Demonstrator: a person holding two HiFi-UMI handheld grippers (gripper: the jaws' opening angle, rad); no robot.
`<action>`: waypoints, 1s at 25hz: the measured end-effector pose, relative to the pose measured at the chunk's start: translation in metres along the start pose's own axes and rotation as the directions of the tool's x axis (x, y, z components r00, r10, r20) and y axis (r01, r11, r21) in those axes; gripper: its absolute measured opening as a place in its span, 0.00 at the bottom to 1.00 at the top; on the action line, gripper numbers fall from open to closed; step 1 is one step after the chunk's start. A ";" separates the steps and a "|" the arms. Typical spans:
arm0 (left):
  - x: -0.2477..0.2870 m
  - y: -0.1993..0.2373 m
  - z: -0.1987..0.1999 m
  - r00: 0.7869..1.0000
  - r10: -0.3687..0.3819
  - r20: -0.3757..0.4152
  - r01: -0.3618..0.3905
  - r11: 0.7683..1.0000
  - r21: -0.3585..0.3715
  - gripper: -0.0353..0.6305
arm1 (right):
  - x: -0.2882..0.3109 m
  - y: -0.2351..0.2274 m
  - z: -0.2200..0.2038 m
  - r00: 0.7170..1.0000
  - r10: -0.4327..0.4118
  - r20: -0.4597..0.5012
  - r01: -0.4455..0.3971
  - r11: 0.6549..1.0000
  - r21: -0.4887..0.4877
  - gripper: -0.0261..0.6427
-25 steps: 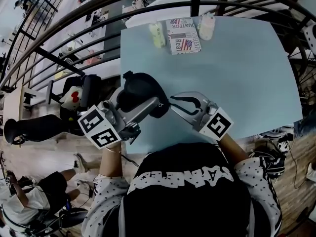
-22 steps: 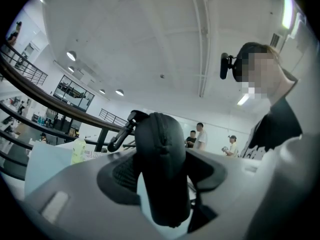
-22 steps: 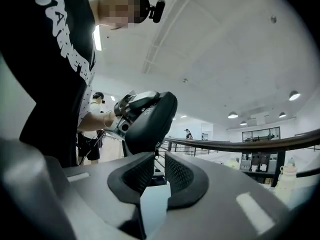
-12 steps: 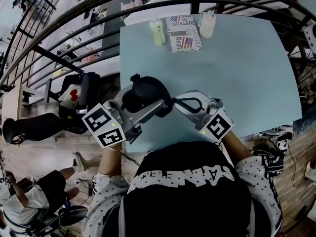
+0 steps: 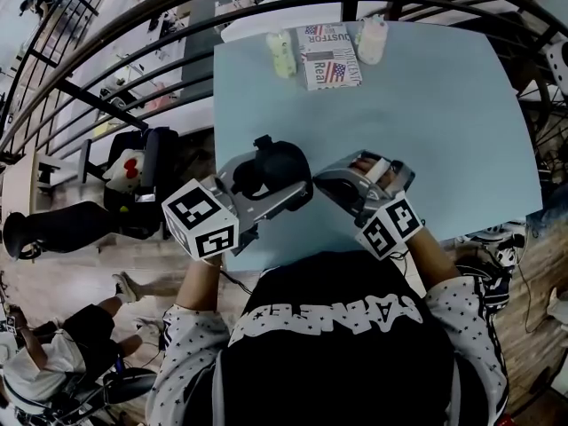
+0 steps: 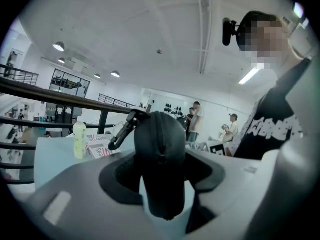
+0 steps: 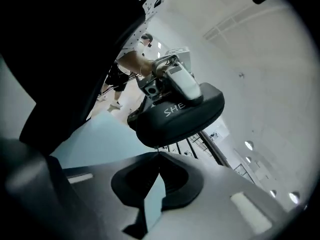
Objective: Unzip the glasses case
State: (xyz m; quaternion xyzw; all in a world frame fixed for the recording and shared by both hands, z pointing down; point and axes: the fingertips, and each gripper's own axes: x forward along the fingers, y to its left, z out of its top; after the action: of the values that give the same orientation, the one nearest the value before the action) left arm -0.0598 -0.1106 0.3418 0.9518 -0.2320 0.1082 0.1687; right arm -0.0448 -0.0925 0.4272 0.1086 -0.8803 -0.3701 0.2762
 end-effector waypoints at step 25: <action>-0.008 -0.004 0.005 0.996 -0.056 0.064 0.059 0.998 -0.038 0.05 | 0.003 0.004 0.013 0.998 -0.038 0.047 0.039 0.999 -0.025 0.06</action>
State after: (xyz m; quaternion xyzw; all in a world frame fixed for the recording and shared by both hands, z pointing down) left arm -0.0646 -0.1060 0.3342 0.9575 -0.2117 0.0684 0.1835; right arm -0.0540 -0.0835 0.4236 0.1134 -0.8793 -0.3892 0.2500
